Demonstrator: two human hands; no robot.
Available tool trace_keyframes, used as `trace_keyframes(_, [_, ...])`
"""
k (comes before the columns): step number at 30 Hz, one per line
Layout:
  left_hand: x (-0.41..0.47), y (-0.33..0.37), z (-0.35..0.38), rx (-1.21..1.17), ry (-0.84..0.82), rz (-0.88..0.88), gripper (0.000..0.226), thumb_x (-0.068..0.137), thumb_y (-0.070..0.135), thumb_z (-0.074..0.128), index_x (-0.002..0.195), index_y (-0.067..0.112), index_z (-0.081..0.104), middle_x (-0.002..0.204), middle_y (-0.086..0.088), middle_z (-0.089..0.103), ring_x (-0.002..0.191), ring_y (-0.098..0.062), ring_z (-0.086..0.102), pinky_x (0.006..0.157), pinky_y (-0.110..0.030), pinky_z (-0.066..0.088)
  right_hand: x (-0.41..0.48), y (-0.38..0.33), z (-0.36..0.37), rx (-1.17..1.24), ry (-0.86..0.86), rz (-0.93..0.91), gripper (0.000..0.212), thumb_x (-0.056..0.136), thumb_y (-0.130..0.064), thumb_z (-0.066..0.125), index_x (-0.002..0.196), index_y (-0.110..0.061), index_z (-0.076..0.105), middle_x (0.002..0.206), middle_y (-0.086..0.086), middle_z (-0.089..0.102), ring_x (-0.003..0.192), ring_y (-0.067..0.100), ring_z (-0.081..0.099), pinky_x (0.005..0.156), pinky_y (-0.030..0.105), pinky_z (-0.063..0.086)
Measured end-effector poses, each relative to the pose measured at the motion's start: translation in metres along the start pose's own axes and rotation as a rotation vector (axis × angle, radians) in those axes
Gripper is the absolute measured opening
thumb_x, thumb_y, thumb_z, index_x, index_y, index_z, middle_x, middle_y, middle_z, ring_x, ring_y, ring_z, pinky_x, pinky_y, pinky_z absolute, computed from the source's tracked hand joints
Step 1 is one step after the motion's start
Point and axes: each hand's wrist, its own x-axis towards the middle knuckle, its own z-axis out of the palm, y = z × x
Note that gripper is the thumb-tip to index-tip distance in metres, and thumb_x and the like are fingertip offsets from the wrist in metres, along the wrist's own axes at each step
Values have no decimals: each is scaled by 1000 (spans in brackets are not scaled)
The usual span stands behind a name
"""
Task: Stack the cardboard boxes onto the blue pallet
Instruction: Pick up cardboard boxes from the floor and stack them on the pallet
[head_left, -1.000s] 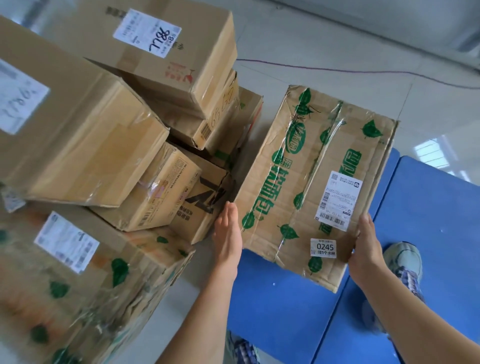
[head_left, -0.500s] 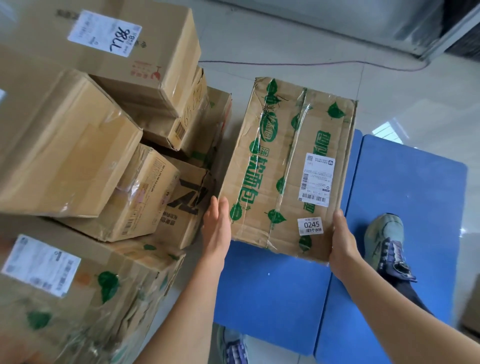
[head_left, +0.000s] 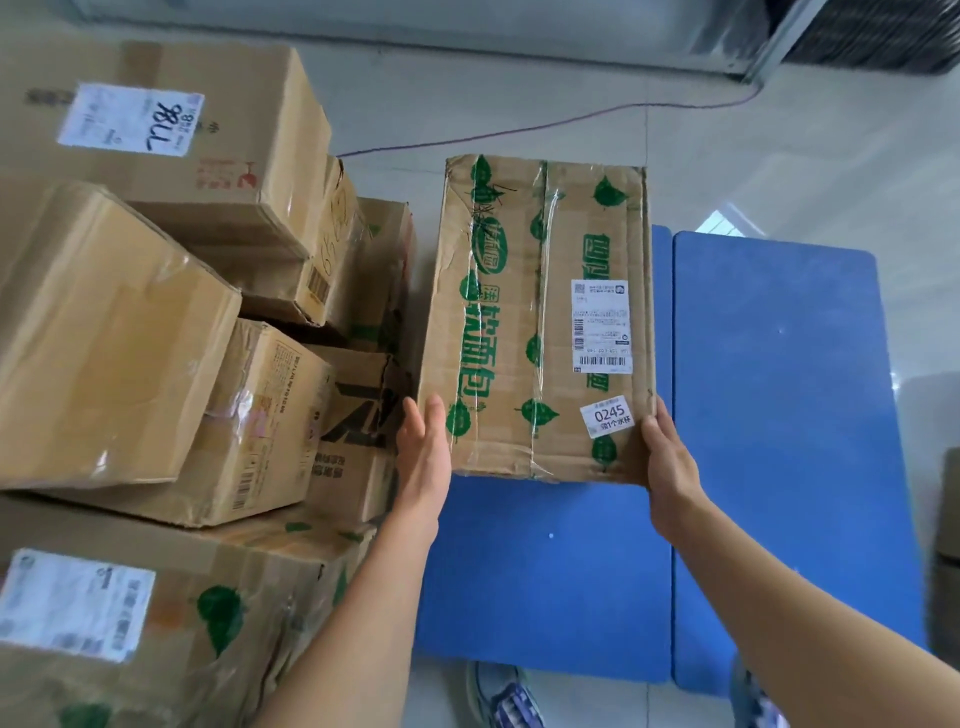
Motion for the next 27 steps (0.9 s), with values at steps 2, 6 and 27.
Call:
trace_keyframes(2, [3,-3,1,11,3,3,71,103,69,21,164,40,-2,175,5,-5,160,-24,6,125,-57,10,1,2,0,12,-4,-4,45,109,-43,41,153,-51,42,149,-16,57,137,12,54,118,44,40])
trace_keyframes(6, [4,-7,4,9,16,-16,71,101,73,20,163,45,-2,174,8,-5,160,-24,1,125,-59,5,2,5,-2,54,-12,-2,47,111,-40,40,157,-47,37,154,-12,53,141,14,50,121,46,37])
trace_keyframes(27, [33,-58,11,-164,157,300,63,99,77,20,149,47,42,155,4,49,127,-12,45,104,-38,27,22,50,-7,227,-172,-359,56,106,-51,47,160,-44,32,158,-21,44,137,1,49,121,34,36])
